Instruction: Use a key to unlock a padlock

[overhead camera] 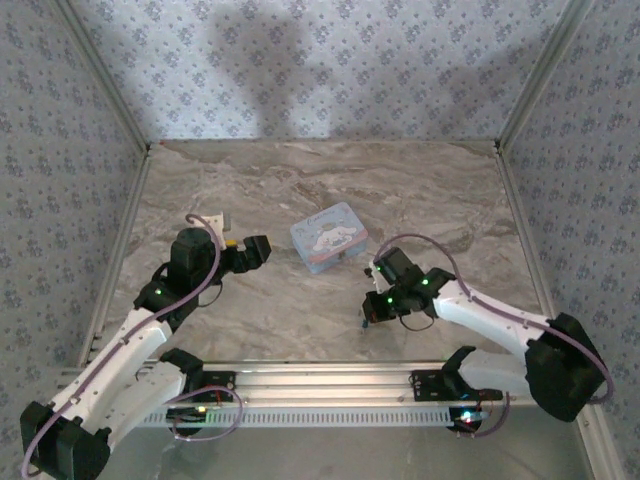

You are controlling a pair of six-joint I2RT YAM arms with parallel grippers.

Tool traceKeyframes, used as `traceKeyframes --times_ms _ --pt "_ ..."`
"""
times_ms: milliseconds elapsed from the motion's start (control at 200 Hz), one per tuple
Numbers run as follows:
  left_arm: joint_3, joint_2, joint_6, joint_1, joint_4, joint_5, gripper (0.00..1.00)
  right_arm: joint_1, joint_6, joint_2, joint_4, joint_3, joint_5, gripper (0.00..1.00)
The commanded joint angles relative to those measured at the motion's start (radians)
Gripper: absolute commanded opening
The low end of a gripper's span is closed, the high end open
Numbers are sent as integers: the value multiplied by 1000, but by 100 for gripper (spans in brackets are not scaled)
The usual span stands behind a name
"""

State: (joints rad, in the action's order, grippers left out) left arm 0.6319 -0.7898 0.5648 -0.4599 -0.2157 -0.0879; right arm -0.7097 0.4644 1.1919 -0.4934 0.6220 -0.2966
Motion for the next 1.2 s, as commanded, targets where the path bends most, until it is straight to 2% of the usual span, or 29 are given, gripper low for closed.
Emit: traceKeyframes --times_ms 0,385,789,959,1194 --pt "-2 6 -19 1 -9 14 98 -8 -36 49 51 31 -48 4" --pt "1 -16 -11 4 -11 11 98 -7 -51 230 162 56 -112 4" --pt "4 -32 -7 5 -4 7 98 -5 -54 293 184 67 -115 8" --pt "9 -40 -6 5 1 10 98 -2 -54 287 184 74 -98 13" --pt "18 -42 -3 5 -5 11 98 0 -53 240 167 78 -37 27"
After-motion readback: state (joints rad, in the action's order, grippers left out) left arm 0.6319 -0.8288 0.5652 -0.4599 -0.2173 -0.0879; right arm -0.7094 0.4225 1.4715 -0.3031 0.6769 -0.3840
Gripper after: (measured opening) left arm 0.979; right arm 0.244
